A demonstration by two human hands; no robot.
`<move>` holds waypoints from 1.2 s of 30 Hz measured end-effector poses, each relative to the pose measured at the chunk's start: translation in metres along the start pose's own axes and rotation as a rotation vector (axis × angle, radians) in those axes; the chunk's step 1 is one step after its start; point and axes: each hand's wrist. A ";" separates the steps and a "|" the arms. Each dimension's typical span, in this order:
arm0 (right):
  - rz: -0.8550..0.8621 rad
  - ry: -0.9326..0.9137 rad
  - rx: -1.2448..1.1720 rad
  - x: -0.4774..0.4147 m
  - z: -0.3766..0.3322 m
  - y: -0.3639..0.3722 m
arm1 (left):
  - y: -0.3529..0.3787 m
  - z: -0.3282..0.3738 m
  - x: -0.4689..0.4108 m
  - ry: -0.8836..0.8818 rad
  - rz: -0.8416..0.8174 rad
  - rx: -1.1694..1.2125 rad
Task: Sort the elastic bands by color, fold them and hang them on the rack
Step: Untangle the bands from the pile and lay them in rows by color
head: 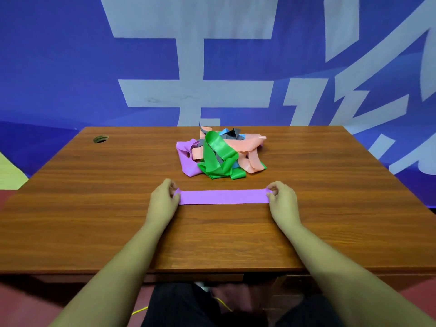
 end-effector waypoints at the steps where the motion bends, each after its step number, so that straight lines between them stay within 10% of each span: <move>1: 0.011 -0.022 0.052 0.001 0.002 0.002 | 0.003 -0.003 0.001 0.020 0.006 -0.059; 8: -0.006 -0.116 0.050 -0.012 -0.022 -0.011 | -0.006 -0.004 -0.008 -0.044 0.125 0.059; 15: -0.315 -0.338 0.059 -0.029 -0.116 0.035 | -0.011 0.018 -0.060 0.101 -0.012 0.003; 25: -0.271 -0.389 0.252 -0.068 -0.118 0.078 | 0.038 0.032 -0.100 0.345 -0.321 -0.031; 36: -0.171 -0.379 -0.142 -0.082 -0.153 0.012 | -0.005 0.078 -0.108 0.338 -0.013 0.365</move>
Point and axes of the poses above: each hand's wrist, its own x-axis away from the middle knuckle, its own y-axis out of the palm, z = x × y, and after that the axes turned 7 degrees about y, right-handed
